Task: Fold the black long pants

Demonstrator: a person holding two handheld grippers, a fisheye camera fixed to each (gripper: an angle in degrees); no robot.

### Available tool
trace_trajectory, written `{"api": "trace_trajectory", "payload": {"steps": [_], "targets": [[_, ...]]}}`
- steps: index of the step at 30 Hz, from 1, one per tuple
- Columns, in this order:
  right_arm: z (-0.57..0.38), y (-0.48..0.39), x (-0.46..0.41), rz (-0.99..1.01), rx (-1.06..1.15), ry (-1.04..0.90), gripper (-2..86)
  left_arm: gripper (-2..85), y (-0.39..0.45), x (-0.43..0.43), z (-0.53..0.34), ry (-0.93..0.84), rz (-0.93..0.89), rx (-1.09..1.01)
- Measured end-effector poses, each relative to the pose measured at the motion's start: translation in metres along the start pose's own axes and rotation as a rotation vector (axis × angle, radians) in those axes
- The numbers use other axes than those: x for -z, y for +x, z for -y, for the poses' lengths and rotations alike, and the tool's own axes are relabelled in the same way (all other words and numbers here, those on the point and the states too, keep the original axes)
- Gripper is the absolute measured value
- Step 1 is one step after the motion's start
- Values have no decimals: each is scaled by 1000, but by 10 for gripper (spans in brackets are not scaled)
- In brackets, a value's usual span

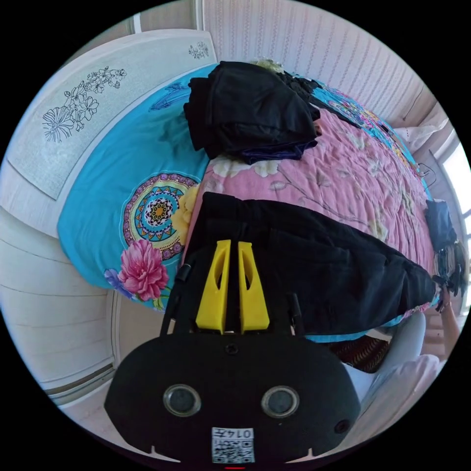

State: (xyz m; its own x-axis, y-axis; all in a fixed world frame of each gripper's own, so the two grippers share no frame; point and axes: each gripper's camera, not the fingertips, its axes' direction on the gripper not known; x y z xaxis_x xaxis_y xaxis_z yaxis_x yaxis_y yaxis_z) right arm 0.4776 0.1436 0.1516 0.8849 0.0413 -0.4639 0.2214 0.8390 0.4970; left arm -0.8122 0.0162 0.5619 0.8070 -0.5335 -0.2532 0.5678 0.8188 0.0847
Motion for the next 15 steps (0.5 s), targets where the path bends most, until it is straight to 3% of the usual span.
{"api": "trace_trajectory", "payload": {"steps": [6, 15], "targets": [[-9, 10, 26, 107, -24, 106, -5, 3, 9, 26, 1, 44, -3, -49], [4, 2, 6, 135, -78, 63, -5, 14, 54, 36, 30, 137, -4, -26]]}}
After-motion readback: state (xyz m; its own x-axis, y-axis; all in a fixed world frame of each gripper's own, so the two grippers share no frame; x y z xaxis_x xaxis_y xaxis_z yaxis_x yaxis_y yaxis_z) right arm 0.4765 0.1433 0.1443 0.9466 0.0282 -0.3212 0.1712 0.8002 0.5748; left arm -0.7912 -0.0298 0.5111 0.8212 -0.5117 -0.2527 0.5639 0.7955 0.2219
